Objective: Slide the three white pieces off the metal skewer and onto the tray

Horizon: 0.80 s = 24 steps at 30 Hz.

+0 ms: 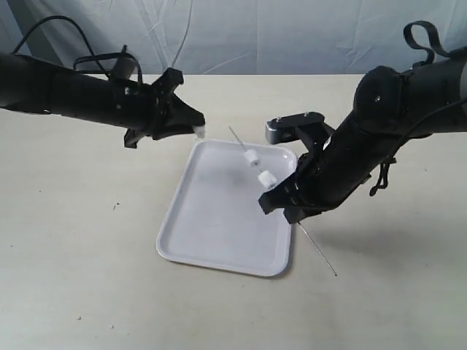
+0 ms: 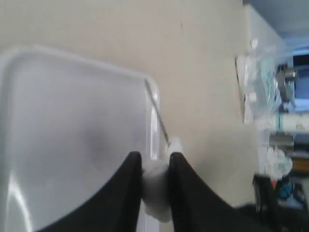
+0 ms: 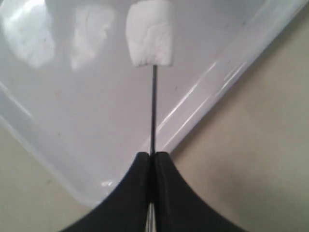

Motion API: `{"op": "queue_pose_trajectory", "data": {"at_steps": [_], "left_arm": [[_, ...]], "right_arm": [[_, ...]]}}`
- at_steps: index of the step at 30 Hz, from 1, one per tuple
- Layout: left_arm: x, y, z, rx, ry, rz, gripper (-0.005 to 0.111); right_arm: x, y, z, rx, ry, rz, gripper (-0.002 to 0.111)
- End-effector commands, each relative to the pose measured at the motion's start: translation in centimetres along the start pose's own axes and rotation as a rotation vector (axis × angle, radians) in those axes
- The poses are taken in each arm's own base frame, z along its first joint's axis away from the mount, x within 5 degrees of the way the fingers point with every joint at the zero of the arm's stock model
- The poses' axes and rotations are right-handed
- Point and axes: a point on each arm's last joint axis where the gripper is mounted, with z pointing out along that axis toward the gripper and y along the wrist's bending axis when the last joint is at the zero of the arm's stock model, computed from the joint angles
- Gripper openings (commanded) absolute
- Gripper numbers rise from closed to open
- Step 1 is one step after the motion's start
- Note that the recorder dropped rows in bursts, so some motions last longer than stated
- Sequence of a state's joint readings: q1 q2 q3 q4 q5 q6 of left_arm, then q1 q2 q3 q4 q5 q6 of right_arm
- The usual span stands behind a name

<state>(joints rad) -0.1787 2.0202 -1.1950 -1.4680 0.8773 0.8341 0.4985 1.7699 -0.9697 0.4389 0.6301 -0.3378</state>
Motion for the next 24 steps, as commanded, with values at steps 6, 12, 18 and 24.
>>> {"op": "queue_pose_trajectory", "data": {"at_steps": [6, 12, 18, 24], "left_arm": [[2.7, -0.7, 1.8, -0.027, 0.137, 0.003, 0.039], [2.2, -0.7, 2.0, 0.001, 0.038, 0.002, 0.040], [1.3, -1.4, 2.0, 0.094, -0.071, -0.018, 0.040], [1.1, -1.6, 2.0, 0.108, -0.088, -0.013, 0.040]], "right_arm": [[-2.1, 0.4, -1.7, -0.028, -0.106, 0.063, -0.001], [-2.5, 0.8, -1.8, -0.075, -0.127, 0.124, -0.001], [-2.7, 1.1, -1.8, -0.109, -0.144, 0.159, -0.001], [-2.8, 1.4, -1.9, -0.151, -0.154, 0.170, -0.001]]}}
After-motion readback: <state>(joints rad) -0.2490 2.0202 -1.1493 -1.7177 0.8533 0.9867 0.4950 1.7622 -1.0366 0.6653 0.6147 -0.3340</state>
